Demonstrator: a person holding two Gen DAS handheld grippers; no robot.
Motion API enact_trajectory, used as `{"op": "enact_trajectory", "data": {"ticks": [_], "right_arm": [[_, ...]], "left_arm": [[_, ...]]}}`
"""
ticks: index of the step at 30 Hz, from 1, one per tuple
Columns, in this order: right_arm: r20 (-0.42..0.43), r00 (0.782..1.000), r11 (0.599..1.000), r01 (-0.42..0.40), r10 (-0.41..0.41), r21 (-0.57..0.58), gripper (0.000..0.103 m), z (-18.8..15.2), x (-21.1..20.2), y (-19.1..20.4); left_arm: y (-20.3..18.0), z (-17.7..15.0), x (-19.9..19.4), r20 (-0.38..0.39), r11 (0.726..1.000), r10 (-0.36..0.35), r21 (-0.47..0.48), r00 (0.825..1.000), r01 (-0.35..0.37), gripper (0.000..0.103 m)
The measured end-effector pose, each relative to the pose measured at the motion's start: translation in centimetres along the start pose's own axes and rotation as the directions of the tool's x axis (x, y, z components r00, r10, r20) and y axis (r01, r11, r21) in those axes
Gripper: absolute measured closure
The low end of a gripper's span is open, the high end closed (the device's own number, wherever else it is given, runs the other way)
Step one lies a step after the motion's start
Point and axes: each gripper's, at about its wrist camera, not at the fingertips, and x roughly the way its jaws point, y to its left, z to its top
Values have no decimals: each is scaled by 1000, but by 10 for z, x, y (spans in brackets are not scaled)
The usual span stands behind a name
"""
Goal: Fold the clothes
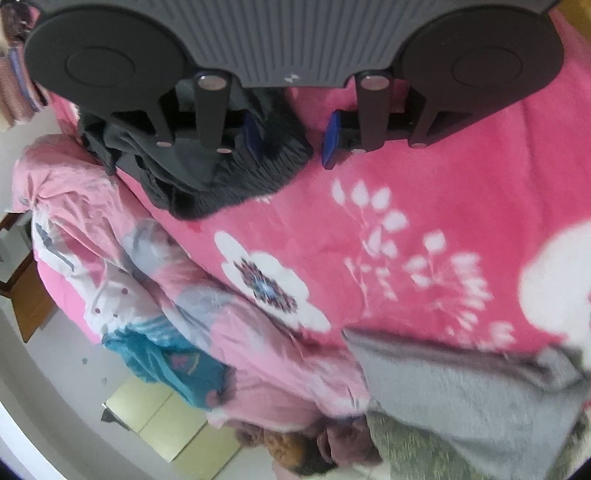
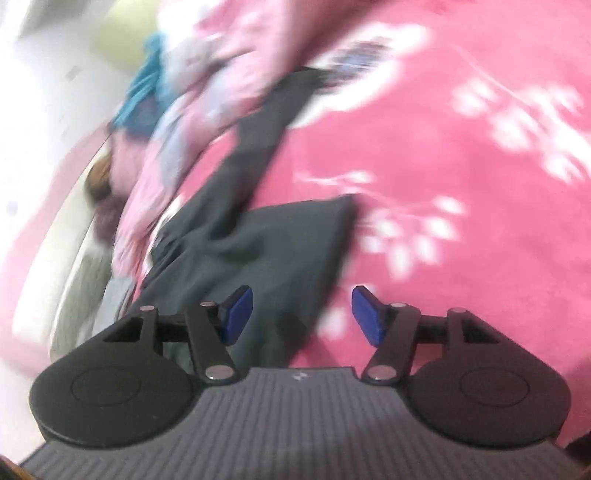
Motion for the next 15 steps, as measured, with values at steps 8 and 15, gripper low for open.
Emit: {"op": "enact_trajectory", "data": {"ticks": [8,15], "right_arm": [[7,1000,1000,-27,27,-12,69,10,30,2],[-46,988,988,-148,146,-48,98,17,48,25]], "left_arm": [[-72,-17,-82,130,958,-104,278,986,65,46],[-166,-93,-79,-382,602,-440,545,812,583,35]]}}
